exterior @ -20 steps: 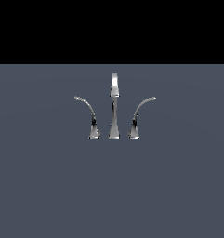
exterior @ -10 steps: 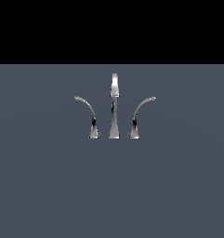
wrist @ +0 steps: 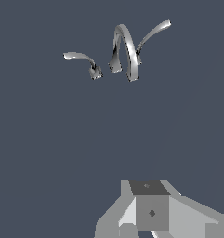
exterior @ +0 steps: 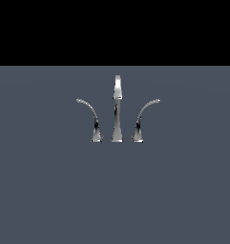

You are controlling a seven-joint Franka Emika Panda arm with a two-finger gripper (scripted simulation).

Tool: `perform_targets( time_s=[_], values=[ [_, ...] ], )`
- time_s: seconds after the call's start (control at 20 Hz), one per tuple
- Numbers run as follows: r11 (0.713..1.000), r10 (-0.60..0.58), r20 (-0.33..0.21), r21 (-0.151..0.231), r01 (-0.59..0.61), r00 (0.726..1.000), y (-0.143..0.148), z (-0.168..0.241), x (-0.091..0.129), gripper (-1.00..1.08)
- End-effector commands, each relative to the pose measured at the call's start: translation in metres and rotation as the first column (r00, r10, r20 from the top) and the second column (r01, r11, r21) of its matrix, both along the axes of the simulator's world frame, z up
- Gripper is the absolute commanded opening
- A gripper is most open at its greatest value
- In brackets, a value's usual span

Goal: Turn on the faucet by rotating a designated handle.

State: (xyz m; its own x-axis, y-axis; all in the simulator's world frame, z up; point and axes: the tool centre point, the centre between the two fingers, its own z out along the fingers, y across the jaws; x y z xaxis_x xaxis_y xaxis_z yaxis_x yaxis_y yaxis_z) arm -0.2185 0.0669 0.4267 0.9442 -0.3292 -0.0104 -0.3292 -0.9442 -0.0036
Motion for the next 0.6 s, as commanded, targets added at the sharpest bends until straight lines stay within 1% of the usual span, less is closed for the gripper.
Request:
perform_targets(
  time_s=[0.0, 0.25, 0.55],
  values=[
    [0.999, -0.054, 0.0, 0.001, 0.054, 0.999, 0.01, -0.011, 0.009, -1.0],
    [0.987, -0.16, 0.0, 0.001, 0.16, 0.987, 0.027, -0.033, 0.028, -1.0],
    [0.959, -0.283, -0.001, 0.002, 0.283, 0.959, 0.046, -0.059, 0.053, -1.0]
  ],
)
